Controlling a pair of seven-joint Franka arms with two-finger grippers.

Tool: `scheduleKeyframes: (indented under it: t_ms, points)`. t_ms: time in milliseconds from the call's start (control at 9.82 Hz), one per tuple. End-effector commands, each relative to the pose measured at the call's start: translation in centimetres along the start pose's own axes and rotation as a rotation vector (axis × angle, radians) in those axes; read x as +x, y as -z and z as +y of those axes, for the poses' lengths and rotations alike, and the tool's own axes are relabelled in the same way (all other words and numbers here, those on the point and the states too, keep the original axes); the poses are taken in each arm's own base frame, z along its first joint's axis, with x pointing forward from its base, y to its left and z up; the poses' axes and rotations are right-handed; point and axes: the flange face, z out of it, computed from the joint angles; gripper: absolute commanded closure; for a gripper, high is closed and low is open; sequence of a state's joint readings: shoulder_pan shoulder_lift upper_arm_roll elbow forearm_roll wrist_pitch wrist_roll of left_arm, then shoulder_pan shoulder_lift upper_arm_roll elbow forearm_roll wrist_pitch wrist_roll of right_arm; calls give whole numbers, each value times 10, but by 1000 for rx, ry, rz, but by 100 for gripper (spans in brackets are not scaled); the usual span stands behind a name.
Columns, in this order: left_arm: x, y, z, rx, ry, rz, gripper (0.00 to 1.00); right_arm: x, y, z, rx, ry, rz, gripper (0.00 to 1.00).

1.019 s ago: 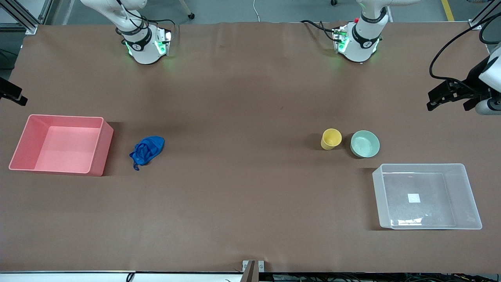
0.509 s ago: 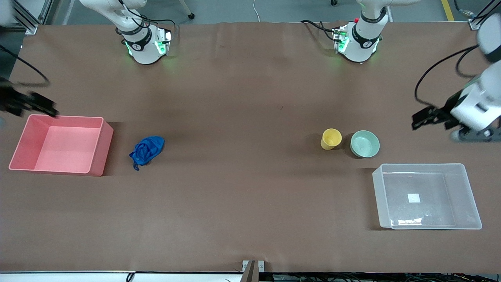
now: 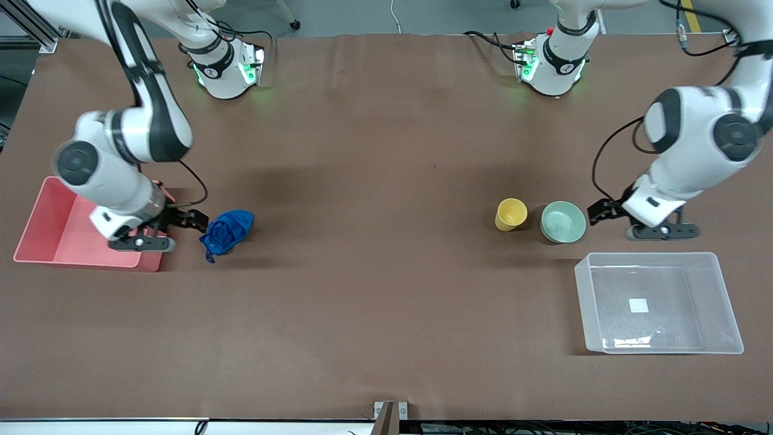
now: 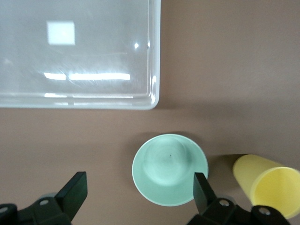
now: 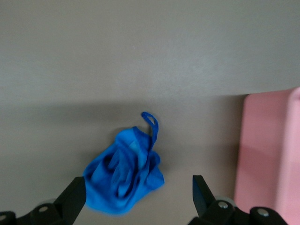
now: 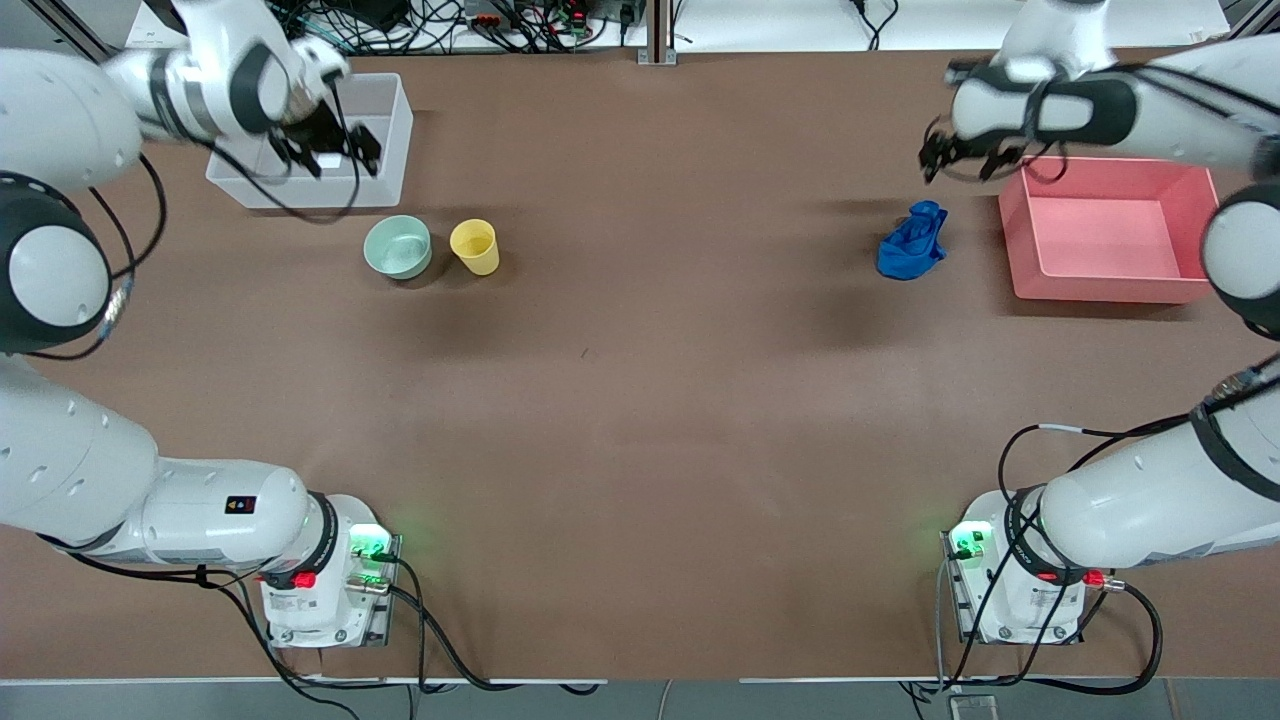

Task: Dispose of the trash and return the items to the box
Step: 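Grasp the cloth with the right gripper while the left gripper grasps the bowl, then drop the cloth in the bin while the left gripper lowers the bowl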

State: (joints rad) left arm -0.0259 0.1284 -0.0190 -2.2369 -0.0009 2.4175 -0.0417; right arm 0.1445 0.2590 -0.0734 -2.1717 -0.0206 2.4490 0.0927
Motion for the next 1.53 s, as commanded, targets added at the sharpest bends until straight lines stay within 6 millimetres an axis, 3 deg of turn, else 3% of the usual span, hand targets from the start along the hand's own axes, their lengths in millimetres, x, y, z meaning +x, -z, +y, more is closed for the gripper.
scheduleKeyframes:
  t_ms: [0, 204, 306, 407, 509, 611, 713, 917, 1019, 1120, 1222, 1426]
  points:
    - [-24, -69, -3, -7, 4, -38, 0, -5, -50, -2, -5, -8, 13, 0]
    - [-29, -98, -4, -6, 6, -63, 0, -6, -69, -5, -6, -11, 9, 5]
    - [-31, -118, -4, -6, 6, -62, 1, -10, -74, -7, -6, -8, 0, 23]
    - [-31, -129, -4, -6, 4, -48, 15, -13, -79, -10, -5, -2, -8, 46]
    - [-33, -132, -4, -7, 11, -52, 60, -14, -81, -16, -3, 4, -11, 73]
    - [-38, -135, -4, -6, 4, -63, 87, -15, -82, -21, 6, -48, -14, 91]
    - [-40, -135, -4, -5, 2, -66, 93, -17, -83, -32, 15, -56, -18, 99]
    - [-44, -125, -6, -5, -38, -58, 100, -17, -82, -35, 14, -53, -25, 99]
    - [-45, -106, -7, -5, -43, -48, 100, -9, -62, -38, 16, -69, -24, 99]
    - [-46, -82, -11, -5, -37, -75, 100, 10, -17, -40, 13, -110, -50, 99]
    - [-44, -56, -11, -5, -38, -87, 100, 30, 34, -36, 5, -120, -110, 99]
    - [-4, -10, -26, 1, -15, -16, 99, 55, 143, -7, -6, -116, -150, 99]
